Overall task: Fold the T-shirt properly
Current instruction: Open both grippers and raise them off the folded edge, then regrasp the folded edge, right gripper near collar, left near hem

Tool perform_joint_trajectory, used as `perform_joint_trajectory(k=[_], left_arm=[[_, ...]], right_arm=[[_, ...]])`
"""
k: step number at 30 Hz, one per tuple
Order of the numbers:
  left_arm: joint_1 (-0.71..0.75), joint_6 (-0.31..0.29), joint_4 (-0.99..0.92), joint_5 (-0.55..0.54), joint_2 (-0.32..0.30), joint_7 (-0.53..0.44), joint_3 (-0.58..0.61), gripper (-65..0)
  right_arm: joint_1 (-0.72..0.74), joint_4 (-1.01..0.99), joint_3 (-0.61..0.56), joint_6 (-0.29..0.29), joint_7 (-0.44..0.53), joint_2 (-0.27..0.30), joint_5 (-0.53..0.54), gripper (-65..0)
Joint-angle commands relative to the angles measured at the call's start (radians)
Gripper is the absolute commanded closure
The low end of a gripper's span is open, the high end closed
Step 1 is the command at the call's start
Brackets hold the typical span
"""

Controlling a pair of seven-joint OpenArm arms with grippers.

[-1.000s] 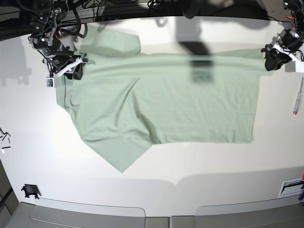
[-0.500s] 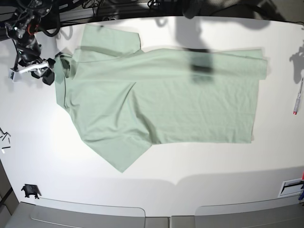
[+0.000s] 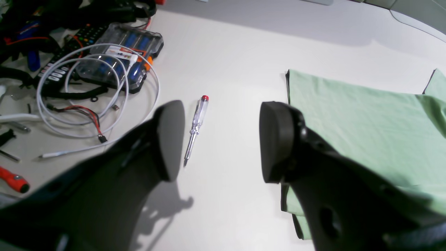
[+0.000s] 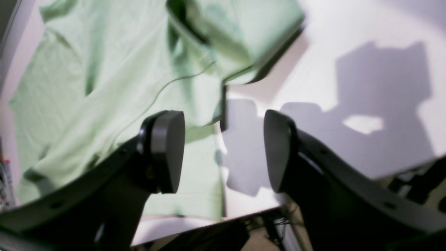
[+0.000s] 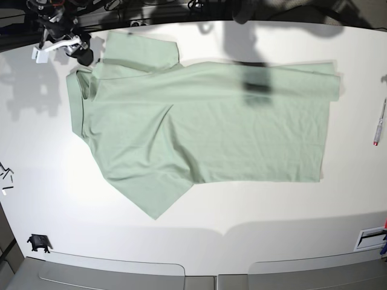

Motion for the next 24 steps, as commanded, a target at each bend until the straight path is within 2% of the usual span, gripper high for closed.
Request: perform_joint_trajectory(k=[1, 6, 9, 16, 19, 22, 24], left_arm=[[0.0, -0.006, 0.016, -0.025, -0.026, -0.029, -0.011, -31.3], [0.0, -0.006, 0.016, -0.025, -0.026, -0.029, -0.011, -31.3], [0.0, -0.006, 0.016, -0.025, -0.026, -0.028, -0.011, -31.3], [0.0, -0.006, 0.016, -0.024, -0.026, -0.028, -0.011, -31.3], [0.0, -0.006, 0.016, -0.024, -0.026, -0.028, -0.011, -31.3], [0.0, -0.006, 0.016, -0.024, -0.026, -0.029, -0.011, -31.3], [0.0, -0.006, 0.016, -0.024, -0.026, -0.029, -0.011, -31.3]], right_arm=[[-0.005, 0.002, -0.009, 0.01, 0.014, 0.008, 0.02, -33.4], [-0.006, -0.057, -0.106, 0.01, 0.013, 0.007, 0.013, -33.4], [-0.006, -0.063, -0.138, 0.009, 0.006, -0.012, -0.012, -33.4], [-0.006, -0.063, -0.148, 0.012, -0.094, -0.022, 0.076, -32.4], [-0.006, -0.063, -0.148, 0.019, -0.094, -0.022, 0.078, -21.7], [-0.002, -0.062, -0.148, 0.023, -0.091, -0.022, 0.112, -1.3], [0.003, -0.062, -0.148, 0.058, -0.09, -0.022, 0.176, 0.0]])
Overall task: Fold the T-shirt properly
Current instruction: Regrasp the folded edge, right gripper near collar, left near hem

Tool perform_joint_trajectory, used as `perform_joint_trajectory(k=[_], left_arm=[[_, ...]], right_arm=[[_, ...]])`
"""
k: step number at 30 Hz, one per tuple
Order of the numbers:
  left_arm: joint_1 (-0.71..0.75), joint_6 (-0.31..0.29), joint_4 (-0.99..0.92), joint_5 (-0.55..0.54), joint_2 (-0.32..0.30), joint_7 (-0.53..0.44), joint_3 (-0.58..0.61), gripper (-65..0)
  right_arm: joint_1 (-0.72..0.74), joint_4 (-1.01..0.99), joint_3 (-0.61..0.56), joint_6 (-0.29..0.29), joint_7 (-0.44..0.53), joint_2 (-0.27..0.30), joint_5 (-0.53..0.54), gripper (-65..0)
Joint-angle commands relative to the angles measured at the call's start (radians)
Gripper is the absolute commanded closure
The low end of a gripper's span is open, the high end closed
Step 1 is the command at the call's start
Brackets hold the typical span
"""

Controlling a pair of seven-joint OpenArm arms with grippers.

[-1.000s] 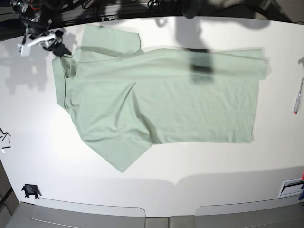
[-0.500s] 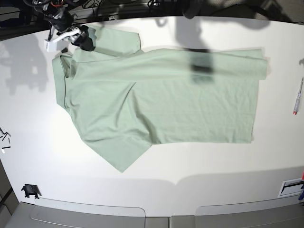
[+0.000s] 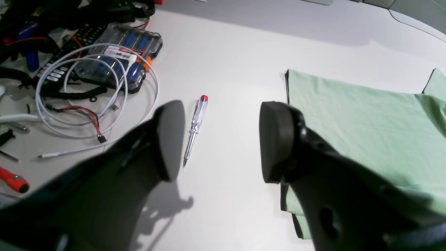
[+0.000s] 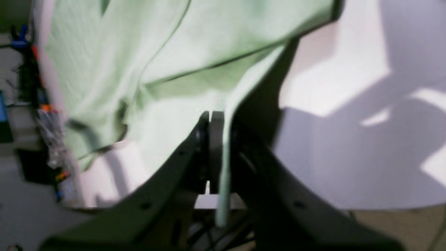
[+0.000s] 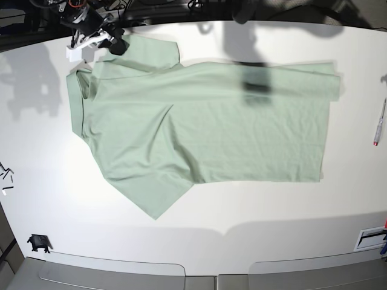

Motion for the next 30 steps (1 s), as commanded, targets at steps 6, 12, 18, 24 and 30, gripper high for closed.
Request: perform_joint_trajectory(k=[6, 12, 18, 24, 30], left_arm=[[0.0, -0.006, 0.016, -0.024, -0.025, -0.028, -0.01, -31.3], [0.0, -0.006, 0.016, -0.024, -0.025, -0.028, -0.01, -31.3], [0.0, -0.006, 0.016, -0.024, -0.025, -0.028, -0.01, -31.3], [0.0, -0.006, 0.016, -0.024, -0.025, -0.027, -0.01, -31.3], [0.0, -0.006, 0.014, -0.026, -0.024, -0.023, -0.01, -31.3]], right_arm=[[0.108, 0.019, -0.014, 0.094, -0.013, 0.008, 0.158, 0.0], [0.293, 0.018, -0.156, 0.093, 0.097, 0.008, -0.021, 0.0], [0.439, 0.018, -0.343, 0.089, 0.273, 0.008, -0.381, 0.0], [0.499, 0.018, -0.451, 0.083, 0.328, 0.008, -0.532, -8.5], [0.509, 0.018, -0.431, 0.044, 0.369, 0.008, -0.53, -24.0]])
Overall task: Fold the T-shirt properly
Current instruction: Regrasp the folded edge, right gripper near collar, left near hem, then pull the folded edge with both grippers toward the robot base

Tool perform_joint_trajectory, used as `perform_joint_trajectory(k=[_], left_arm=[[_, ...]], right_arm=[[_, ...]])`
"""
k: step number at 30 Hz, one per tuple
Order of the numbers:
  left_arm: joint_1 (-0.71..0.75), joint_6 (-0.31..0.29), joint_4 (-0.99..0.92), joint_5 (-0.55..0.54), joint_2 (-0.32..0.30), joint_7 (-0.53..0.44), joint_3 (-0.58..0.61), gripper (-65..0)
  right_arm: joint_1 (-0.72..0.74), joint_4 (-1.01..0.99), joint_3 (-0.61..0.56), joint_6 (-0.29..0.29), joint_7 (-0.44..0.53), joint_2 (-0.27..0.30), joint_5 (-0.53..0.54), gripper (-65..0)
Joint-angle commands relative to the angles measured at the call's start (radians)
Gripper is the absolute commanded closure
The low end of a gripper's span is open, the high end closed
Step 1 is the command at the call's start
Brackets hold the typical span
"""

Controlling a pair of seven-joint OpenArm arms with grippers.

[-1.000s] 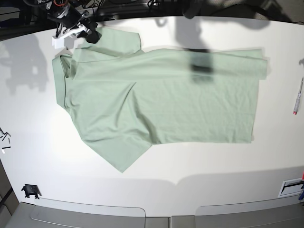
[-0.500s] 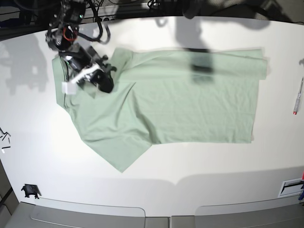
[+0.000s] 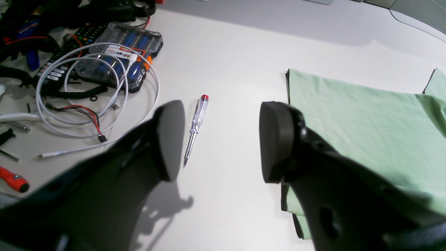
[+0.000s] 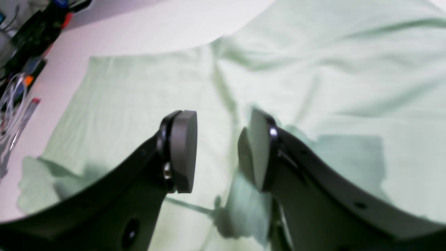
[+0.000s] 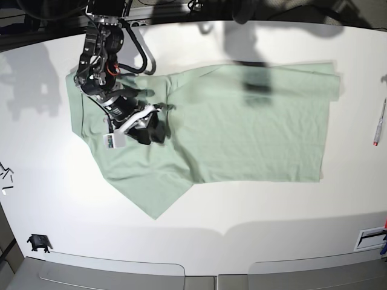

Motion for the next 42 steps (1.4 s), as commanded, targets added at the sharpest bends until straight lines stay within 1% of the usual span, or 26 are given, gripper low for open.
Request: perform_joint_trajectory(k=[1, 3, 4, 6, 7, 8, 9, 11, 12, 13, 14, 16, 17, 18, 20, 22, 24, 25, 27, 28, 30, 32, 34, 36, 39, 42], left_arm=[[0.001, -0.006, 0.014, -0.025, -0.023, -0.023, -0.006, -31.3], [0.001, -0.006, 0.014, -0.026, -0.019, -0.013, 0.004, -31.3], [0.005, -0.006, 0.014, -0.035, -0.017, -0.003, 0.011, -31.3], [0.022, -0.006, 0.014, -0.084, -0.006, 0.013, 0.032, -31.3], [0.034, -0.006, 0.014, -0.098, -0.003, 0.021, 0.049, -30.6], [0.045, -0.006, 0.014, -0.105, 0.0, 0.032, 0.074, -29.1], [0.058, -0.006, 0.014, -0.107, 0.0, 0.037, 0.105, -27.6], [0.076, -0.006, 0.014, -0.107, 0.006, 0.053, 0.179, -24.1], [0.078, -0.006, 0.014, -0.106, 0.013, 0.061, 0.22, -21.6], [0.078, -0.006, 0.014, -0.098, 0.022, 0.067, 0.263, -18.5], [0.077, -0.006, 0.014, -0.091, 0.031, 0.066, 0.303, -14.8], [0.076, -0.006, 0.014, -0.058, 0.047, 0.042, 0.386, -6.1], [0.074, -0.006, 0.014, -0.021, 0.053, 0.018, 0.423, -1.3], [0.072, -0.006, 0.014, 0.018, 0.06, -0.008, 0.455, 0.0], [0.056, -0.006, 0.014, 0.089, 0.08, -0.038, 0.506, 0.0], [0.038, -0.006, 0.014, 0.129, 0.101, -0.049, 0.554, 0.0], [0.02, -0.004, 0.014, 0.178, 0.113, -0.056, 0.608, 0.0], [0.011, 0.01, 0.013, 0.214, 0.115, -0.065, 0.639, 0.0], [0.002, 0.047, 0.012, 0.311, 0.119, -0.126, 0.695, 0.0], [-0.002, 0.073, 0.012, 0.369, 0.123, -0.156, 0.721, 0.0], [-0.006, 0.151, 0.012, 0.478, 0.127, -0.188, 0.767, 0.0], [-0.005, 0.22, 0.012, 0.56, 0.127, -0.193, 0.798, 0.0], [-0.002, 0.265, 0.007, 0.602, 0.127, -0.185, 0.808, 0.0], [0.0, 0.278, -0.008, 0.604, 0.127, -0.163, 0.808, 0.0], [0.01, 0.278, -0.039, 0.603, 0.127, -0.101, 0.808, 0.0], [0.048, 0.278, -0.054, 0.604, 0.126, -0.087, 0.806, 0.0]], right_arm=[[0.022, 0.016, 0.015, 0.003, 0.023, 0.005, 0.021, -24.0], [0.029, 0.017, 0.051, 0.003, -0.001, 0.006, 0.028, -24.0], [0.032, 0.017, 0.074, 0.003, -0.032, 0.005, 0.044, -23.9], [0.034, 0.019, 0.128, 0.003, -0.124, 0.006, 0.113, -23.6], [0.033, 0.023, 0.156, 0.004, -0.171, 0.006, 0.156, -21.9], [0.033, 0.027, 0.187, 0.004, -0.222, 0.006, 0.201, -18.3], [0.031, 0.034, 0.219, 0.005, -0.277, 0.006, 0.246, -13.2], [0.031, 0.04, 0.286, 0.005, -0.399, 0.006, 0.343, 0.0], [0.03, 0.041, 0.318, 0.011, -0.456, 0.006, 0.393, 0.0], [0.024, 0.041, 0.346, 0.031, -0.499, 0.007, 0.434, 0.0], [0.011, 0.041, 0.364, 0.053, -0.512, 0.011, 0.467, 0.0], [-0.021, 0.041, 0.38, 0.059, -0.489, 0.014, 0.454, 0.0], [-0.035, 0.041, 0.378, 0.059, -0.463, 0.014, 0.412, 0.0], [-0.048, 0.041, 0.375, 0.059, -0.429, 0.013, 0.356, 0.0], [-0.07, 0.041, 0.36, 0.057, -0.342, 0.014, 0.227, 0.0], [-0.087, 0.041, 0.338, 0.048, -0.265, 0.014, 0.117, 0.0], [-0.097, 0.041, 0.303, 0.022, -0.227, 0.014, 0.039, 0.0], [-0.101, 0.041, 0.282, 0.008, -0.218, 0.014, 0.004, 0.0], [-0.102, 0.034, 0.237, -0.021, -0.204, 0.014, -0.065, 0.0], [-0.102, 0.027, 0.216, -0.034, -0.193, 0.014, -0.099, 0.0], [-0.102, 0.004, 0.185, -0.061, -0.173, 0.014, -0.159, 0.0], [-0.102, -0.034, 0.169, -0.083, -0.157, 0.014, -0.198, 0.0], [-0.102, -0.079, 0.167, -0.088, -0.14, 0.019, -0.216, 0.0], [-0.102, -0.127, 0.167, -0.088, -0.146, 0.034, -0.216, 0.0], [-0.121, -0.17, 0.167, -0.088, -0.165, 0.063, -0.209, 0.0], [-0.17, -0.169, 0.169, -0.087, -0.168, 0.091, -0.175, 0.0]])
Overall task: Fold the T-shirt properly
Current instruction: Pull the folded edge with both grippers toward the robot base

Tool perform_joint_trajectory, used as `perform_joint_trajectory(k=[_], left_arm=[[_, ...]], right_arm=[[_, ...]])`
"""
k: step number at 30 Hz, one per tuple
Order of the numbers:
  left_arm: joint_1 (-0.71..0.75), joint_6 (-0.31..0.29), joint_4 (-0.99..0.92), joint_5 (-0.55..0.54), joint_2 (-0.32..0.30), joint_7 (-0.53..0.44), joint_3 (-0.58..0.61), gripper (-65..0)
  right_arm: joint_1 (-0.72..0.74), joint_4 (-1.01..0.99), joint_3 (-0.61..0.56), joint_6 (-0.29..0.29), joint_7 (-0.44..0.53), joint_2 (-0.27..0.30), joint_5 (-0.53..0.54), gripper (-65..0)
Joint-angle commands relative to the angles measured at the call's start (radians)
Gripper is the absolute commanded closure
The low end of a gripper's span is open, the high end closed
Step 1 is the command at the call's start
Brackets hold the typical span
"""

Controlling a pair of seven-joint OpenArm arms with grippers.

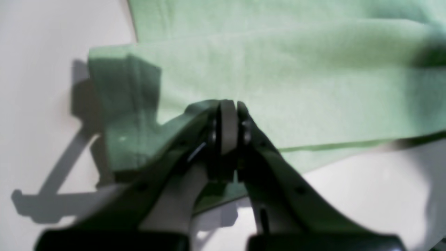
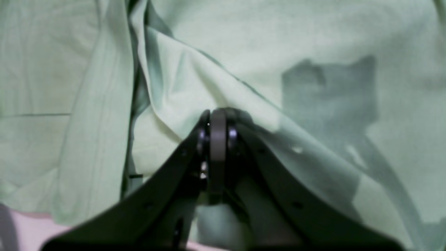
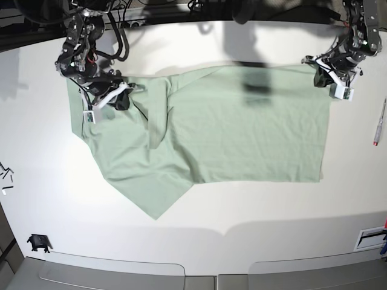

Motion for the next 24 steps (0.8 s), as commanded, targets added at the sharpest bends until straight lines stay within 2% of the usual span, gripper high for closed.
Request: perform_joint_trajectory(k=[1, 6, 10, 24], left_arm=[[0.037, 0.014, -0.007, 0.041, -0.015, 0.076, -0.005, 0.0], [0.122, 0.014, -0.006, 0.023, -0.017, 0.087, -0.007, 0.0], [0.183, 0.014, -0.006, -0.007, -0.017, 0.088, -0.007, 0.0], [0.329, 0.014, 0.003, -0.037, -0.016, 0.094, -0.007, 0.0]], right_arm=[[-0.037, -0.005, 0.0, -0.014, -0.077, 0.019, -0.051, 0.0], [-0.127, -0.003, 0.0, -0.012, -0.104, 0.063, 0.006, 0.0], [-0.2, 0.017, 0.0, -0.011, -0.118, 0.077, 0.037, 0.0], [-0.385, 0.17, 0.001, -0.012, -0.146, 0.077, 0.039, 0.0]])
